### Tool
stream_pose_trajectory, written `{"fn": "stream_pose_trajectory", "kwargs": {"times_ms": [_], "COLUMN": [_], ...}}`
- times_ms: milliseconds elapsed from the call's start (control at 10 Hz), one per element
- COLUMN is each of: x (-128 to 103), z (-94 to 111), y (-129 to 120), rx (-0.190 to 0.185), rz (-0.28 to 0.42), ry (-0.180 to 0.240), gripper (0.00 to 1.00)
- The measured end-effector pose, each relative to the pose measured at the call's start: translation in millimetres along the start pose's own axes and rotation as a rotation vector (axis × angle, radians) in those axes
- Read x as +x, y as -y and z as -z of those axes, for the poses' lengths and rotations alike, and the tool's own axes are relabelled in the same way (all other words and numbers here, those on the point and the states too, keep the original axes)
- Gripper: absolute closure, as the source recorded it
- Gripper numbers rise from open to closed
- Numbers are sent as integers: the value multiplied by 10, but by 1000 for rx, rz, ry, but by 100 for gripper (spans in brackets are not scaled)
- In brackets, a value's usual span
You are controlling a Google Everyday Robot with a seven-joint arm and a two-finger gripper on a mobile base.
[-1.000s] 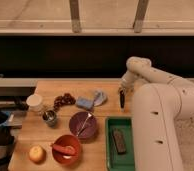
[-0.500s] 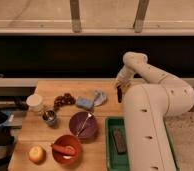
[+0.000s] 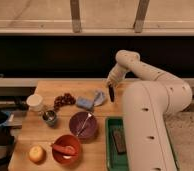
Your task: Wipe table surface with brush
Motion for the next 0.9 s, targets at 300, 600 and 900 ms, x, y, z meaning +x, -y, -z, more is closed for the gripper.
{"fn": "stream_pose_trajectory", "kwargs": {"times_ms": [300, 600, 900], "x": [305, 477, 327], "z": [124, 275, 328], "y": [297, 818, 1053], "rx": [-7, 8, 14], "rz": [-24, -131, -185], "ry": [-12, -9, 5], "gripper": [81, 81, 81]}}
